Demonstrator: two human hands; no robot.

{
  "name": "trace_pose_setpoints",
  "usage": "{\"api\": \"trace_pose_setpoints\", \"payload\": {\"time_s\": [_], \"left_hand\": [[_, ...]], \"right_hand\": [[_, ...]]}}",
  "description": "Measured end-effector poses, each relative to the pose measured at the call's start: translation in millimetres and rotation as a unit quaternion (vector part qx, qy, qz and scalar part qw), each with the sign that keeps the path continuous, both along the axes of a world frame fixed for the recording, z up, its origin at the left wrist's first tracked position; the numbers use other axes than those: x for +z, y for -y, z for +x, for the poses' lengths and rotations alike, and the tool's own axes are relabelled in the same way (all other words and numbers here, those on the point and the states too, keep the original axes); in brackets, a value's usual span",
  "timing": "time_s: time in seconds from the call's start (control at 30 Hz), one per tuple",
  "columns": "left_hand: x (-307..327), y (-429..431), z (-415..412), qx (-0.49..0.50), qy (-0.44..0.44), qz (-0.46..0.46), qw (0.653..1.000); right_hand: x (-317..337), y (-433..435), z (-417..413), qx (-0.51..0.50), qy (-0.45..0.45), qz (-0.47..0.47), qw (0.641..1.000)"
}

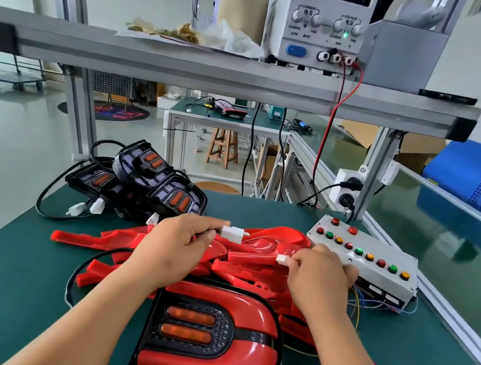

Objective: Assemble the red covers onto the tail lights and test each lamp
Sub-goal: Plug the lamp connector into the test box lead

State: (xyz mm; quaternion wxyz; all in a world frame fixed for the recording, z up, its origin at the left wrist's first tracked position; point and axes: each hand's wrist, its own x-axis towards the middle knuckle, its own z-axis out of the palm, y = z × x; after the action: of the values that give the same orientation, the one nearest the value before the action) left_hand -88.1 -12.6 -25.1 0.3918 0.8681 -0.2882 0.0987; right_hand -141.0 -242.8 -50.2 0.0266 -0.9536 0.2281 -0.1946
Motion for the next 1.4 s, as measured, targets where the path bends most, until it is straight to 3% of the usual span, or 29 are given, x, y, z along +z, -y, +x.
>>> {"api": "trace_pose_setpoints", "payload": {"time_s": [0.17,0.33,0.6,1.3,1.4], "left_hand": [[-8.5,-0.8,-0.2,-0.02,-0.008,-0.086,0.996],[-13.7,4.4,6.2,-0.03,0.023,-0.081,0.996],[-12.6,14.0,14.4,-0.075,0.002,-0.071,0.995],[14.2,46.6,18.1,-0.105,-0.068,0.078,0.989],[19.5,36.8,23.0,-0.099,-0.082,0.163,0.978]], "right_hand": [[2.5,-14.3,-13.6,0.148,0.178,0.056,0.971],[2.4,-22.1,-19.3,0.272,0.201,0.109,0.935],[-1.3,-19.1,-13.6,0.28,0.197,0.126,0.931],[-11.8,-10.5,-6.7,0.253,0.183,0.154,0.937],[-14.2,-7.9,-3.8,0.235,0.167,0.122,0.95]]}}
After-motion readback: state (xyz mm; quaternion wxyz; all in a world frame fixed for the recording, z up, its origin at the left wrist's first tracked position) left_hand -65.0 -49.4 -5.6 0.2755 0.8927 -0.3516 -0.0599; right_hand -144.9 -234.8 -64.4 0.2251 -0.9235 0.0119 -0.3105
